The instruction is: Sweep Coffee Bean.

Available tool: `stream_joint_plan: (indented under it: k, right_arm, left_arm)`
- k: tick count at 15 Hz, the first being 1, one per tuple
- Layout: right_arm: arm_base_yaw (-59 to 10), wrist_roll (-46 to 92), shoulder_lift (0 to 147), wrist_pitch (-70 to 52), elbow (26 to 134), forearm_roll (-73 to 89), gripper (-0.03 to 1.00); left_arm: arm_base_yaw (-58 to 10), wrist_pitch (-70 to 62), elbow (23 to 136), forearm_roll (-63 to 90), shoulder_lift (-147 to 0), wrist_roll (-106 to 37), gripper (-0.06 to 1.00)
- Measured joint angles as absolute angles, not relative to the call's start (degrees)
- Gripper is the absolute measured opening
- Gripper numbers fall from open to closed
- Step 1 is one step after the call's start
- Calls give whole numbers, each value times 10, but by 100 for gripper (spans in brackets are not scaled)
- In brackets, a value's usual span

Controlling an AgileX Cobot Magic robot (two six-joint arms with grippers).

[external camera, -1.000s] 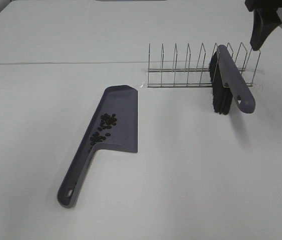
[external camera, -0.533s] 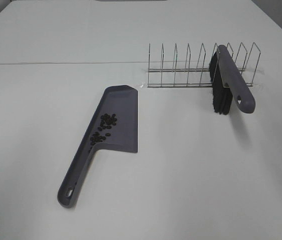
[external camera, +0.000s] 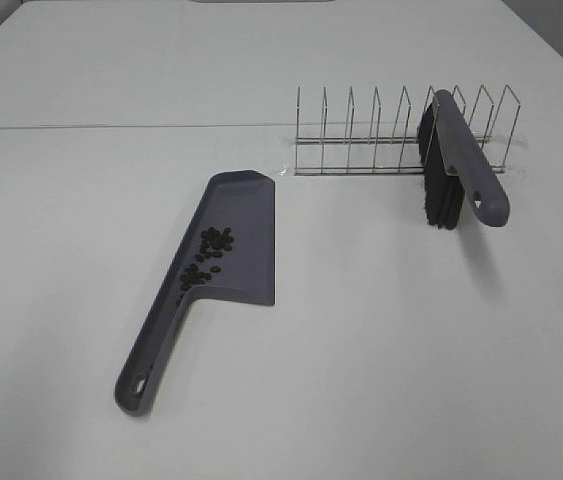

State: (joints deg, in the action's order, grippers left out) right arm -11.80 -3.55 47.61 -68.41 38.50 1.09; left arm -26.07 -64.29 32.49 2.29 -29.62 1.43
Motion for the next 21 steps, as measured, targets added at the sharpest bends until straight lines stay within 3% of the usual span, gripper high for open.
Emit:
stream_joint_plan:
  k: [10,21]
  right_arm:
    - [-118,-32,64,-630,300,-29,76]
    - [-118,-6,44,-614,287,-6,76]
  left_arm:
    - [-261,-603,291,70,-296,-65,66]
    - [-261,-602,291,77,-296,-76,66]
